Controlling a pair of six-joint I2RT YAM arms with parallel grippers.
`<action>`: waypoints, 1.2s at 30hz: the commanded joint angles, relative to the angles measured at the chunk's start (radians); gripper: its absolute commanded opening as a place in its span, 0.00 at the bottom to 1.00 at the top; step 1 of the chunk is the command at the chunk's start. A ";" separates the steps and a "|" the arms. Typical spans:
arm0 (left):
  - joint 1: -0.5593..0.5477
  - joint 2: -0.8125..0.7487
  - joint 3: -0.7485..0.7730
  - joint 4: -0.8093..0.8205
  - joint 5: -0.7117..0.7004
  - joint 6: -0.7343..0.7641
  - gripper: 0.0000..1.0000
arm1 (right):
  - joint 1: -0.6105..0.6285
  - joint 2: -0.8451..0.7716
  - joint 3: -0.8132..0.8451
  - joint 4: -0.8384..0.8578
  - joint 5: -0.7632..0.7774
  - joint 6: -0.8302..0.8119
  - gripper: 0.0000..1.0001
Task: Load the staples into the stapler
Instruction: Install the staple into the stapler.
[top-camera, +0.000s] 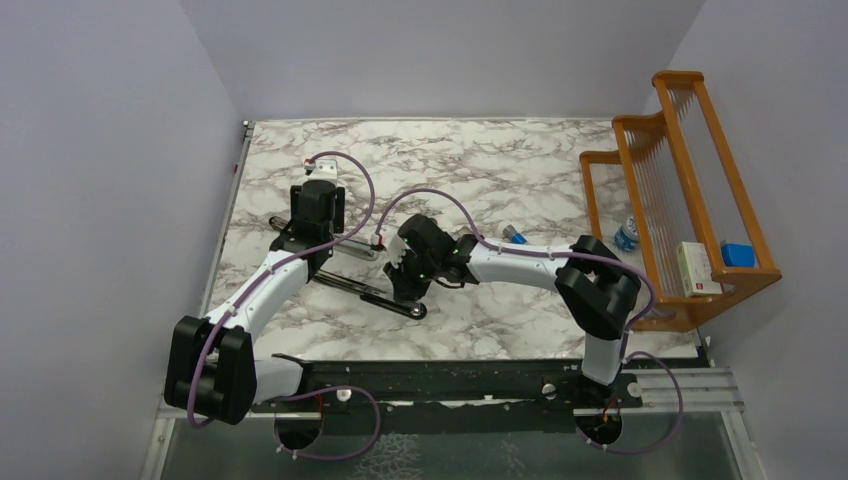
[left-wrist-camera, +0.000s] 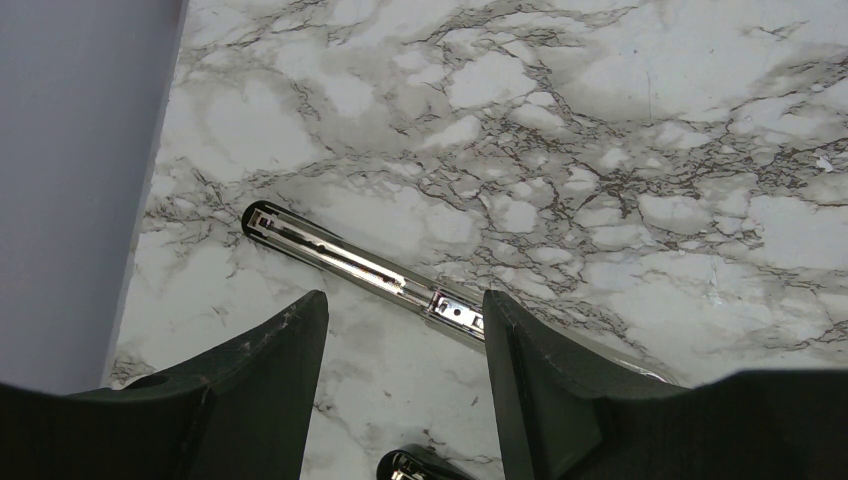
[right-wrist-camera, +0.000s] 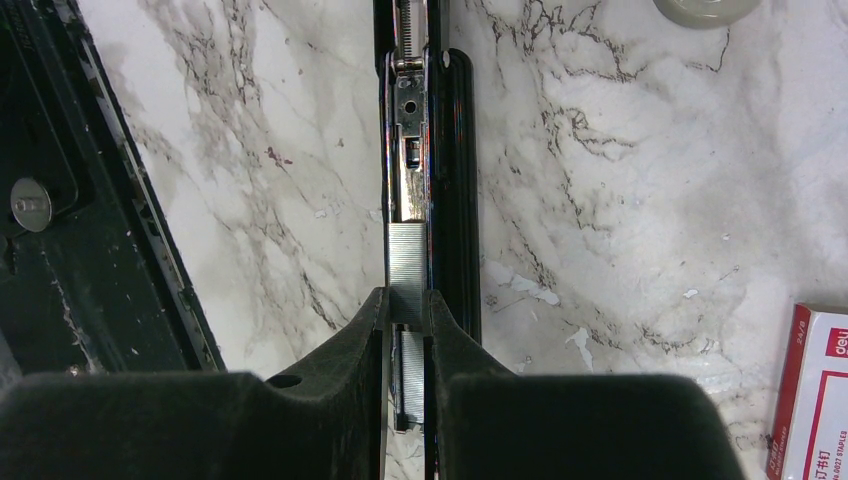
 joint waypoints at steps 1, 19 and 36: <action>-0.004 -0.024 0.013 0.020 0.000 0.008 0.62 | 0.005 0.031 0.026 -0.026 -0.031 -0.013 0.16; -0.004 -0.023 0.014 0.019 -0.001 0.007 0.62 | 0.006 0.027 0.020 -0.054 0.012 -0.009 0.16; -0.004 -0.024 0.013 0.020 0.001 0.008 0.62 | 0.006 -0.012 -0.022 -0.095 0.053 -0.011 0.17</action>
